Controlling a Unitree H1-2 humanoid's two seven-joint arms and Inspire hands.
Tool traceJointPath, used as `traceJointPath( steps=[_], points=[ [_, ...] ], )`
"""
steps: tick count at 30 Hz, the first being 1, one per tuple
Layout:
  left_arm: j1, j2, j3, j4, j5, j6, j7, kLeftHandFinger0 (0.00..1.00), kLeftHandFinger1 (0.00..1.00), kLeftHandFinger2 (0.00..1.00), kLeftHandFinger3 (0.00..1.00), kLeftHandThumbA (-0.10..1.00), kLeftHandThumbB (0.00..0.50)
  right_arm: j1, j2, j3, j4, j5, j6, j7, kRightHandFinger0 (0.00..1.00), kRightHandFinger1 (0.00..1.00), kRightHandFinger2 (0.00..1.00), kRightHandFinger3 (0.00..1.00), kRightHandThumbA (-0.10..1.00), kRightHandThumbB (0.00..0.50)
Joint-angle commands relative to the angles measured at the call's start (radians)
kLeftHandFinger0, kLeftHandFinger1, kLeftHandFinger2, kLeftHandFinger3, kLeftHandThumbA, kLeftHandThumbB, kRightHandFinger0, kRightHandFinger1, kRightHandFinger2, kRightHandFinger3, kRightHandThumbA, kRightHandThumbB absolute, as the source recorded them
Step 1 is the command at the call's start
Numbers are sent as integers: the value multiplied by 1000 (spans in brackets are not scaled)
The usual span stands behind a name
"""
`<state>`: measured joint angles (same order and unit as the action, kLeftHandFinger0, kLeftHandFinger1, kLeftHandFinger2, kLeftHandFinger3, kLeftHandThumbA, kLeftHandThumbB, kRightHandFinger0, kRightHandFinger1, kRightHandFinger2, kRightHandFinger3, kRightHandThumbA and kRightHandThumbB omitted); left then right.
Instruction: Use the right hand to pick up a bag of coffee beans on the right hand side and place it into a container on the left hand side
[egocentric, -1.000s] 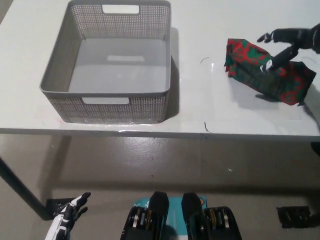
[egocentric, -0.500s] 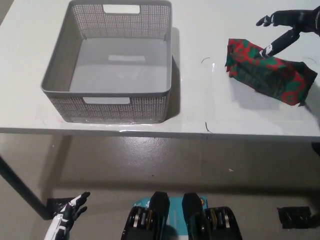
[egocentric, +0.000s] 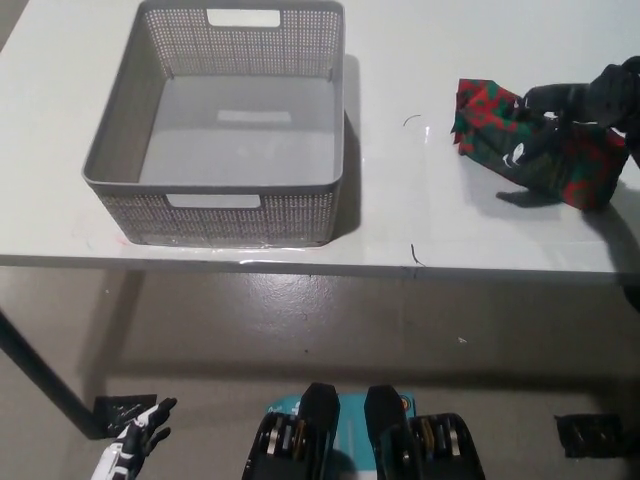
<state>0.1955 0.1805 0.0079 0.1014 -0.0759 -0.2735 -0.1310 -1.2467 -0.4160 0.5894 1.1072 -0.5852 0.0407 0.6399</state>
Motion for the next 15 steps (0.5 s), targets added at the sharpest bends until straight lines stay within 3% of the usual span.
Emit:
traceJointPath(
  steps=[1,15],
  points=[
    [12,18,11,-19,-9,-50,-15,1000,1000,1000,1000,1000,328,-33,1,1,42,-21,-24,-67,1000,1000,1000,1000,771,500],
    [29,22,28,-38,-24,-34,-19,1000,1000,1000,1000,1000,351,7,70,74,247,-64,-71,-199,1000,1000,1000,1000,816,500]
  ],
)
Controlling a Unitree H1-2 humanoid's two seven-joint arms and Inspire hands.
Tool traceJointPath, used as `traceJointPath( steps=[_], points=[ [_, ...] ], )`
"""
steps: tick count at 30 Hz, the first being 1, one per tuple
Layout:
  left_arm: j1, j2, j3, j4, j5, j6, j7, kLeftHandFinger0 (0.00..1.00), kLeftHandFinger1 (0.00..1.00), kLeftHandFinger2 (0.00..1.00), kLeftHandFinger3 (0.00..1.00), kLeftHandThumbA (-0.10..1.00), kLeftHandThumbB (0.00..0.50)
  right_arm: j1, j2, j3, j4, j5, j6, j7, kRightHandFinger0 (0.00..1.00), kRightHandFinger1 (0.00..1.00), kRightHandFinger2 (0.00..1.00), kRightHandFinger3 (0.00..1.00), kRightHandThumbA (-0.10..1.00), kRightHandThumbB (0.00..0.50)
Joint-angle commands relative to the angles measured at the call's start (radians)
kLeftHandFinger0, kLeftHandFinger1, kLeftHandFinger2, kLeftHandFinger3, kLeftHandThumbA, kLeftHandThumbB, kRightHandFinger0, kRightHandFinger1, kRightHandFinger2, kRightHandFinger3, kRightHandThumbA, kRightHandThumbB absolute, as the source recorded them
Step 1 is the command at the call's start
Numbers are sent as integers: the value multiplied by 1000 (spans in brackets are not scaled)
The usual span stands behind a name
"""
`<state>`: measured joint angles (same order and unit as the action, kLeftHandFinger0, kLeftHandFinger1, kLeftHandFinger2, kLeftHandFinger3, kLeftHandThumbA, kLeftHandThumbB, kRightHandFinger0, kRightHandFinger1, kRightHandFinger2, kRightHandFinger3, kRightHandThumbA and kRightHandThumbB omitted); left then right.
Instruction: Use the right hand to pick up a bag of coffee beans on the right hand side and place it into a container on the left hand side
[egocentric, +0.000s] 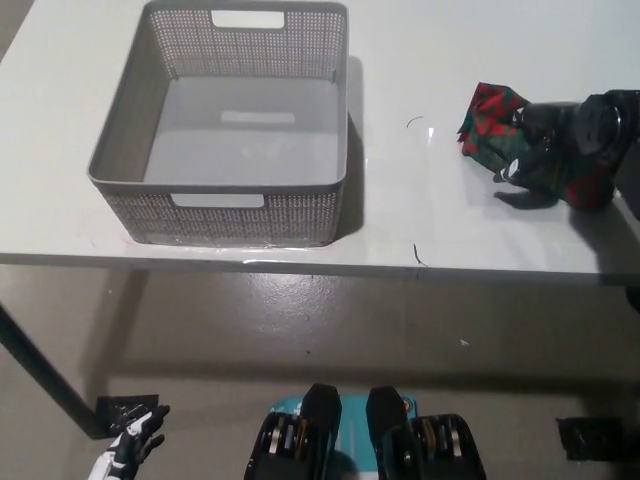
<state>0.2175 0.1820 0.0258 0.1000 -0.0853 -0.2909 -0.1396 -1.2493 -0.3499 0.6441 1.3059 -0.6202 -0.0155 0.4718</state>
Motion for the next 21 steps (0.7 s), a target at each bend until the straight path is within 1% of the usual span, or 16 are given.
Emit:
traceJointPath(
  steps=[1,4,6,7,8,9,10,11,12,13,14,15,16,17,18,21],
  points=[
    [9,19,13,-36,-24,-24,-16,1000,1000,1000,1000,1000,331,27,13,30,62,-40,-17,-67,1000,1000,1000,1000,760,500],
    [11,14,17,-37,-33,-29,-21,1000,1000,1000,1000,1000,323,71,34,48,93,-55,-9,-164,1000,1000,1000,1000,666,500],
    [12,14,19,-37,-36,-31,-24,1000,1000,1000,1000,1000,322,97,43,37,103,-39,-8,-206,1000,1000,1000,1000,513,497],
    [12,13,19,-37,-36,-31,-25,1000,1000,1000,1000,1000,321,98,44,37,105,-38,-10,-211,1000,1000,1000,1000,508,498],
    [8,16,23,-35,-34,-41,-23,1000,1000,1000,1000,1000,320,110,50,40,104,-47,-15,-294,1000,1000,1000,1000,293,360],
    [8,16,24,-34,-33,-43,-24,1000,1000,1000,1000,1000,320,114,52,45,105,-55,-17,-322,973,1000,1000,1000,242,362],
    [5,16,27,-37,-36,-39,-23,1000,1000,1000,1000,1000,329,121,49,67,103,-80,-50,-396,793,923,1000,1000,95,286],
    [4,16,29,-40,-37,-36,-22,1000,1000,1000,1000,1000,325,136,41,86,97,-104,-86,-515,383,505,673,894,-92,238],
    [1,16,30,-38,-34,-37,-20,1000,1000,1000,1000,1000,325,139,40,89,96,-107,-97,-561,234,379,540,726,-98,205],
    [-3,19,32,-37,-32,-39,-20,1000,1000,1000,1000,1000,326,140,39,75,95,-92,-114,-590,165,310,453,621,-100,177],
    [-4,19,33,-37,-36,-36,-21,1000,1000,1000,1000,1000,327,140,39,65,95,-82,-121,-606,121,262,405,558,-100,154],
    [-3,19,33,-39,-38,-34,-21,1000,1000,1000,1000,1000,334,141,38,63,95,-80,-130,-621,189,352,489,627,-100,142],
    [-4,19,34,-39,-37,-33,-21,1000,1000,1000,1000,1000,334,141,37,62,94,-81,-142,-640,242,369,453,641,-100,137],
    [-7,19,34,-37,-34,-32,-20,1000,1000,1000,1000,1000,337,138,35,58,94,-78,-146,-644,68,208,318,468,-100,123],
    [-6,18,33,-38,-37,-31,-21,1000,1000,1000,1000,1000,337,136,32,54,92,-74,-159,-654,54,203,317,441,-100,151],
    [-11,16,33,-41,-34,-26,-19,1000,1000,1000,1000,1000,337,125,30,43,94,-63,-169,-657,49,210,341,427,-100,161]
  ],
)
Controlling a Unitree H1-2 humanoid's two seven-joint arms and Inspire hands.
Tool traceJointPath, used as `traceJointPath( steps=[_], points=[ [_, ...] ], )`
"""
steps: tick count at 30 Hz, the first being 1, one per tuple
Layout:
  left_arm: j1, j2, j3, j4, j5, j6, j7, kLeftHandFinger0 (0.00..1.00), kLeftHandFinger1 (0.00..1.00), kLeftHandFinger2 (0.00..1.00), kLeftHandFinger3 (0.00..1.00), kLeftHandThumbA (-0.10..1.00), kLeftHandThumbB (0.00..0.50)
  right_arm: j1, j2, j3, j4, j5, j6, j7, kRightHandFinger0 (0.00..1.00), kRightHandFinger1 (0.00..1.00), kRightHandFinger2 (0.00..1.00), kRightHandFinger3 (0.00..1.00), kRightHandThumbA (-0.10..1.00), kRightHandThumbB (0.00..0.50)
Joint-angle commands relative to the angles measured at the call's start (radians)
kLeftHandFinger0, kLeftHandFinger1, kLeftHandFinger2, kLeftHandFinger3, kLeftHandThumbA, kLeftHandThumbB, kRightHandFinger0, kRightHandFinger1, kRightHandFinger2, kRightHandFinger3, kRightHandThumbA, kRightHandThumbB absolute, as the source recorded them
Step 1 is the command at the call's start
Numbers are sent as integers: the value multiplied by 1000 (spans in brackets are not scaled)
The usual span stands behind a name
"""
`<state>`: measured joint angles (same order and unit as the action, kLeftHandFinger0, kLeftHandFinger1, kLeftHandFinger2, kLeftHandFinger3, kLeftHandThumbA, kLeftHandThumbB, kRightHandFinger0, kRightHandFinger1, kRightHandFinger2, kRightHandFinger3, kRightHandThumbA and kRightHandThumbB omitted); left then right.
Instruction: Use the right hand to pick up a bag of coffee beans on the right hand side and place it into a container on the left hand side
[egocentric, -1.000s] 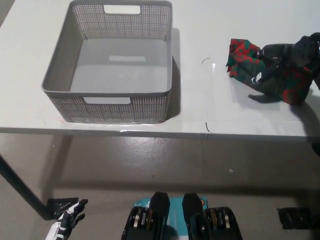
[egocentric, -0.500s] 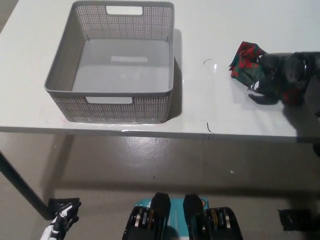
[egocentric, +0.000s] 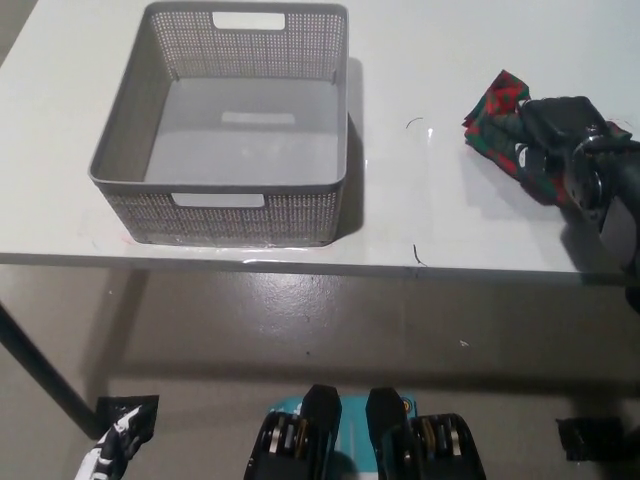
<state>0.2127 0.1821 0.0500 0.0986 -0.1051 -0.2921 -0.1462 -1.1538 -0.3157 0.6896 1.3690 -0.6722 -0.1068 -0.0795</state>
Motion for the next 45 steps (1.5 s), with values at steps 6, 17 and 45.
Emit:
traceJointPath(
  steps=[6,17,45],
  points=[
    [-15,20,12,-39,-21,-26,-15,1000,1000,1000,1000,1000,343,0,-6,-15,34,-2,-102,-139,140,332,547,511,-100,200],
    [-25,22,10,-42,-23,-5,-17,1000,1000,1000,1000,1000,335,-141,-22,-98,13,46,-147,-195,1,99,574,710,-100,160],
    [-20,35,-5,-61,1,7,-20,1000,1000,1000,1000,1000,314,-428,105,-304,-122,115,-232,-179,0,265,749,799,-100,207]
  ],
)
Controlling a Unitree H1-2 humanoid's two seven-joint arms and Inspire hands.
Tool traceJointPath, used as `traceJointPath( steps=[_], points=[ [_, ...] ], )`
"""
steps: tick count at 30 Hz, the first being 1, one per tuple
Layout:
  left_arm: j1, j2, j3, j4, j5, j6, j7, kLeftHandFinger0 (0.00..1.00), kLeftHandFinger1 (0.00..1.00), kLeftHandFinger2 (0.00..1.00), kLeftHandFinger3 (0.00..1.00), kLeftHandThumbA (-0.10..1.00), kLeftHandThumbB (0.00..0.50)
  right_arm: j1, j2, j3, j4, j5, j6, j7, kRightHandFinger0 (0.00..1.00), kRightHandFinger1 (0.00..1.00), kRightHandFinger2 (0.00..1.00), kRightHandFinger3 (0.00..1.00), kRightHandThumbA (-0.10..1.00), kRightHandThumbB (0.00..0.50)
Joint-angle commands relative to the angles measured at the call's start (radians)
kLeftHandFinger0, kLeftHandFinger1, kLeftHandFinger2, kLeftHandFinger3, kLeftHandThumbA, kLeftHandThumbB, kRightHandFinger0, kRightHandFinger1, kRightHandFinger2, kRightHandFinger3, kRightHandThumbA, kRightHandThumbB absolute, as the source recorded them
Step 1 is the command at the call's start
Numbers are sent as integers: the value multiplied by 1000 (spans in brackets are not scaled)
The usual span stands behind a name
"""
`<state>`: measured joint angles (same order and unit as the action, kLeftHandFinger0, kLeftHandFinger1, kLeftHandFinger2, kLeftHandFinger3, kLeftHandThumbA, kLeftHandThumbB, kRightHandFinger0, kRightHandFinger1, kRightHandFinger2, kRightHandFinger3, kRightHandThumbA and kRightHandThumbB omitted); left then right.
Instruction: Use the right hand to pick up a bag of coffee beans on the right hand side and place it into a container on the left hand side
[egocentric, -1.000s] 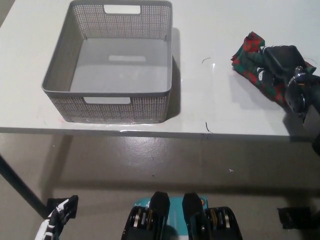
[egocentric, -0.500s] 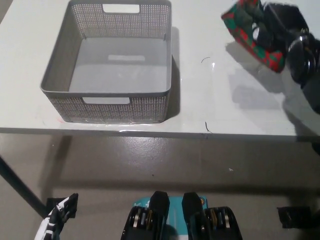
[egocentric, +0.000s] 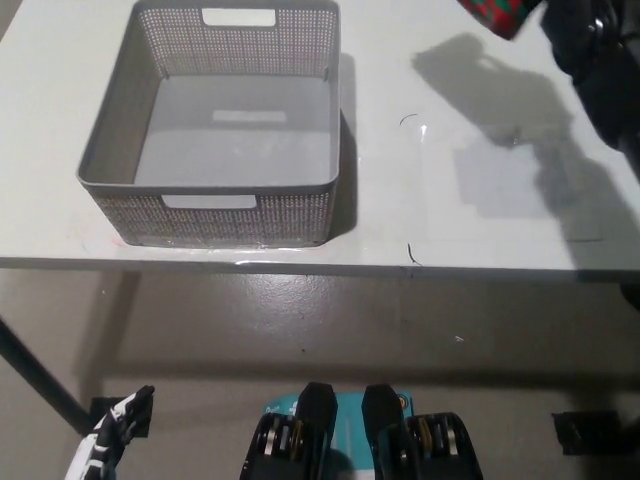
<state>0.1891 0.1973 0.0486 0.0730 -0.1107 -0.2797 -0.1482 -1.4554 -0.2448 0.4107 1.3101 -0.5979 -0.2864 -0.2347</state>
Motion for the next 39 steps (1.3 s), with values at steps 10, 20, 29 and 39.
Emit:
traceJointPath(
  steps=[10,20,29,39],
  points=[
    [-25,31,-29,-42,15,19,-41,1000,1000,1000,1000,1000,249,-167,174,-65,-44,61,-38,-56,21,290,792,762,-100,219],
    [-50,43,-51,-59,36,22,-50,1000,1000,1000,1000,1000,251,-166,254,-79,15,74,-36,-62,0,100,528,666,-100,216],
    [-68,48,-65,-82,43,61,-62,1000,1000,1000,1000,1000,278,-155,234,-96,45,100,51,29,1000,1000,1000,1000,574,325],
    [-91,49,-81,-81,68,74,-70,1000,1000,1000,1000,1000,302,-107,137,-120,2,146,73,231,1000,1000,1000,1000,1000,425]
  ],
)
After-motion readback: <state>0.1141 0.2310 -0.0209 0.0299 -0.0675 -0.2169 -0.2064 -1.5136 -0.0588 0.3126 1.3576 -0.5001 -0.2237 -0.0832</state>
